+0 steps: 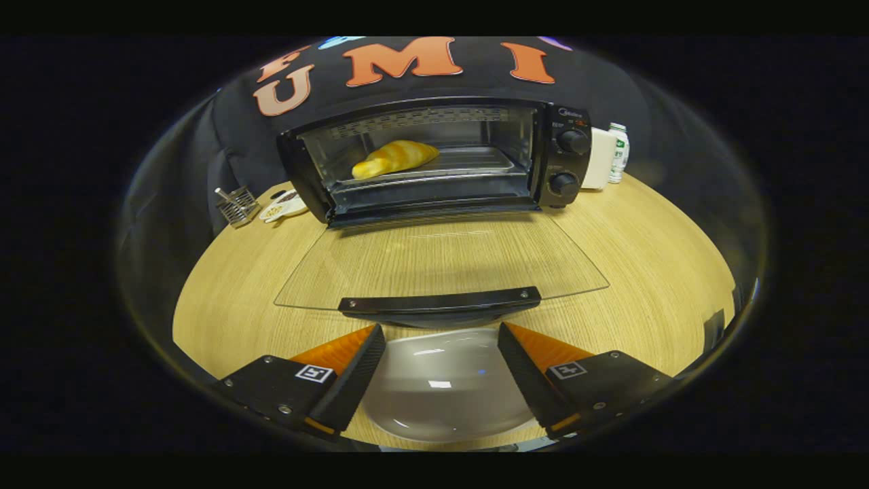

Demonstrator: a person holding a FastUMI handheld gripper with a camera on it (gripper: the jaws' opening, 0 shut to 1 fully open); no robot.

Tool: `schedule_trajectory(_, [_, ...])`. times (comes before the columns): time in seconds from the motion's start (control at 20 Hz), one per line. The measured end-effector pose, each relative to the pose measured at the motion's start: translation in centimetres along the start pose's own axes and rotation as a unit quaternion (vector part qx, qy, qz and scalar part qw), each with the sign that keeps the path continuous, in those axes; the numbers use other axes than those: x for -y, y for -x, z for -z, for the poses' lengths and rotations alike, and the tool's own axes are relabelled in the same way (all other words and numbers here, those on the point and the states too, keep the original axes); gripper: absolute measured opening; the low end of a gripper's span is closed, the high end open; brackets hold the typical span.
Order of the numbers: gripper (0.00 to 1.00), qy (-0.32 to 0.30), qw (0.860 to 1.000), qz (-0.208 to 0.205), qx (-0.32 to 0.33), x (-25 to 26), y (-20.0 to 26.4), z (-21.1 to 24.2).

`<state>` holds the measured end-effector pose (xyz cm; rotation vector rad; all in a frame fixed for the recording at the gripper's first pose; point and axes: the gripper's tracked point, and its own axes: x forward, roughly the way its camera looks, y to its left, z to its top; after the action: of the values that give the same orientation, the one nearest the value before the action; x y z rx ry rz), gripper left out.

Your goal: Open the toaster oven, put the food inside, and close the toaster oven door.

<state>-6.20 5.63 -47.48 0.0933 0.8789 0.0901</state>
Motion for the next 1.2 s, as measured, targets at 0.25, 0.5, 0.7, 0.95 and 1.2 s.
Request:
schedule_trajectory(0.25, [0.99, 0.011, 1.000, -0.005, -0.001, -0.4, -0.1, -0.2])
schedule_trajectory(0.5, [0.99, 0.003, 1.000, -0.020, 0.010, -0.6, 1.0, -1.4])
schedule_trajectory(0.7, [0.99, -0.001, 0.999, -0.033, 0.034, -1.0, 2.4, -3.8])
schedule_trajectory(0.95, [1.00, -0.022, 0.996, -0.051, 0.074, -1.5, 3.9, -8.2])
schedule_trajectory(1.2, [0.99, -0.033, 0.991, -0.066, 0.114, -2.2, 4.0, -13.2])
